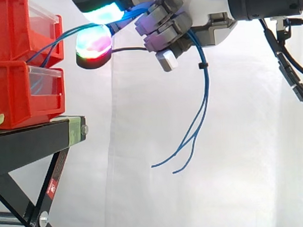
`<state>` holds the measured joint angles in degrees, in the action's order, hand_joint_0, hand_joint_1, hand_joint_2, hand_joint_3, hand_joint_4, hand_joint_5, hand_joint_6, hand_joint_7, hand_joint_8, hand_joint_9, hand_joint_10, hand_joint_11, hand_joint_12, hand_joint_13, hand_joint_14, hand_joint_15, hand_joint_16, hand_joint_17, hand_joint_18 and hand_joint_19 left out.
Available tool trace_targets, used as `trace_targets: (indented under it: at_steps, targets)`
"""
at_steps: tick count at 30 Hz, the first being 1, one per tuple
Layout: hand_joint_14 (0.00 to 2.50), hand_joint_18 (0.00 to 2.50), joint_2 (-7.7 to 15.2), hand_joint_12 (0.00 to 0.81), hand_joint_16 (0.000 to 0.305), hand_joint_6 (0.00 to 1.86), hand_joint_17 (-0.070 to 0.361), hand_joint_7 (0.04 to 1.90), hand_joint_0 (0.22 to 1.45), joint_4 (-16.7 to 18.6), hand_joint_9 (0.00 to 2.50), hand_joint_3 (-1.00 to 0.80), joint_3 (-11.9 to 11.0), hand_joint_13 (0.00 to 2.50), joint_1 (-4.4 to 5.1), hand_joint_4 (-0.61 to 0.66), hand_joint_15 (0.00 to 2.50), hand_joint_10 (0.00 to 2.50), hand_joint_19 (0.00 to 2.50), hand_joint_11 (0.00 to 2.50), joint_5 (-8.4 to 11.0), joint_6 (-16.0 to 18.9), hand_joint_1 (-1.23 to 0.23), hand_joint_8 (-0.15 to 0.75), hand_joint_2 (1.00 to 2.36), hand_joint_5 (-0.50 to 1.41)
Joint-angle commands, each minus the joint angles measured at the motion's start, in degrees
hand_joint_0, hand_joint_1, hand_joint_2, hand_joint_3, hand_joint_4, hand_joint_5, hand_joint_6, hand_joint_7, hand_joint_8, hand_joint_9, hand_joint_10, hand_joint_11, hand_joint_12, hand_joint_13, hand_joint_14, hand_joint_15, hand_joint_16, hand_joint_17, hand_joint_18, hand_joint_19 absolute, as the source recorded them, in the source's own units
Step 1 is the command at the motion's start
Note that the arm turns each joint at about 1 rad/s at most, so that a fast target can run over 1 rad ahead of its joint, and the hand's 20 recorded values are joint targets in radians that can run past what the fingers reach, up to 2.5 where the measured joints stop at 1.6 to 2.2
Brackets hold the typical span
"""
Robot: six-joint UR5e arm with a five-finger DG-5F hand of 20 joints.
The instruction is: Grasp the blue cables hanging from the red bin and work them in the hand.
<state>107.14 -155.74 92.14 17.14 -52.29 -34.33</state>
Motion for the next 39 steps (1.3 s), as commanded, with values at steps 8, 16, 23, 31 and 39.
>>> trace_targets:
  at_steps: [8,16,23,31,39]
  targets:
    - [2.50,2.50,0.0,0.712,0.237,0.13,0.178,1.28,1.17,-0.1,1.78,0.47,0.0,2.02,0.00,0.30,1.97,2.50,0.65,2.50,-0.18,0.0,-0.72,0.535,1.01,0.33]
    - [2.50,2.50,0.0,0.712,0.237,0.20,0.178,1.26,1.14,-0.5,1.78,0.49,0.1,2.02,-0.09,0.29,1.97,2.50,0.65,2.50,-0.18,0.0,-0.71,0.535,1.01,0.36]
    - [2.50,2.50,0.0,0.712,0.237,0.16,0.178,1.27,0.99,-0.5,1.78,-0.07,0.0,2.02,0.00,0.30,1.97,2.50,0.65,2.50,0.00,0.0,-0.69,0.535,1.02,0.33]
    - [2.50,2.50,0.0,0.712,0.237,0.05,0.178,1.31,0.99,-1.0,1.78,0.18,0.0,2.02,-0.18,0.31,1.97,2.50,0.65,2.50,-0.27,0.0,-0.69,0.535,1.01,0.36]
    - [2.50,2.50,0.0,0.712,0.237,0.00,0.178,1.30,1.00,-0.8,1.78,0.29,0.0,2.02,-0.18,0.32,1.97,2.50,0.65,2.50,-0.62,-0.4,-0.71,0.535,1.00,0.39]
